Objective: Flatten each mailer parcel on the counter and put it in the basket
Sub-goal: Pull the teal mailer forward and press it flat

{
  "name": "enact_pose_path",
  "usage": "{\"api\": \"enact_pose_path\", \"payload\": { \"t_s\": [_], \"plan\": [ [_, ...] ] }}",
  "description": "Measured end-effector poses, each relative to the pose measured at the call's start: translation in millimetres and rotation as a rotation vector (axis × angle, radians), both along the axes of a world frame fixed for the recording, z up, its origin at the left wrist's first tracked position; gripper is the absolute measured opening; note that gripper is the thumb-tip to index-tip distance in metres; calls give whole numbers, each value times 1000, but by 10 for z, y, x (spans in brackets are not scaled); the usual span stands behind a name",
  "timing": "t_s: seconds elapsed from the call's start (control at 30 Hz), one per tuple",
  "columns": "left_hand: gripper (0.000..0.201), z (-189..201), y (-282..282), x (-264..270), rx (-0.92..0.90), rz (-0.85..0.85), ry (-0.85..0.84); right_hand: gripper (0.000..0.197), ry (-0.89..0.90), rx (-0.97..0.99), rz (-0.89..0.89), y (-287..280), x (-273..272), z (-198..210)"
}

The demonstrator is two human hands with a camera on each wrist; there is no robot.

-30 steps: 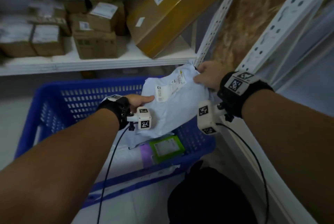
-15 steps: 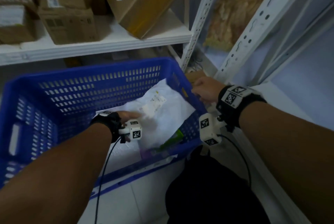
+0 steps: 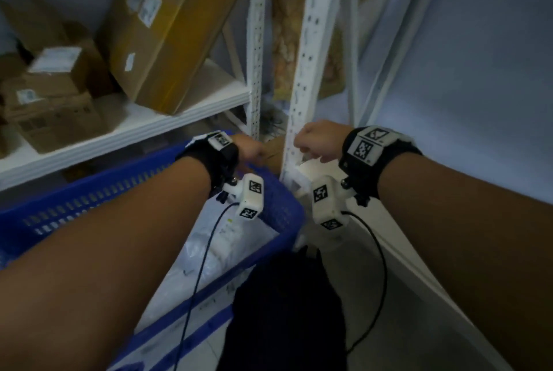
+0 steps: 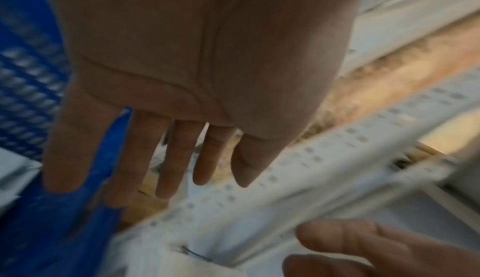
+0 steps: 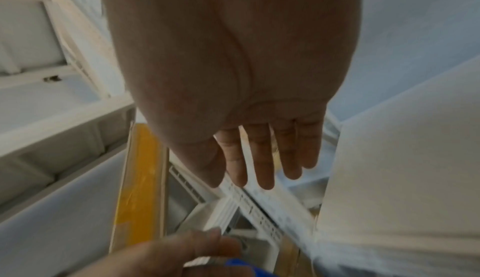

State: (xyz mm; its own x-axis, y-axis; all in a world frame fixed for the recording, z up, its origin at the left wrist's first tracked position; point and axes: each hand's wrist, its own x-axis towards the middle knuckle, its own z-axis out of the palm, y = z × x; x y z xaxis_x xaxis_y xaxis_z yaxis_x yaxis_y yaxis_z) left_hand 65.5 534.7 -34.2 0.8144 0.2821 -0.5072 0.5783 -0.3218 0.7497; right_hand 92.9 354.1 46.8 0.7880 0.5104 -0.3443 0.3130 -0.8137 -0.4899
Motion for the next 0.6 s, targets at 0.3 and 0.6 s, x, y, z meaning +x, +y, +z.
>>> {"api": "enact_pose_path", "payload": {
  "t_s": [0.3,0.6],
  "plan": [
    [37,985,-2273,206,285,-487,-105,42,-98,-36,-479,-2312,-102,205],
    [43,668,-4567,146,276,-888,-74,47,48,-303,-758,-5143,-655,-900]
  ]
}}
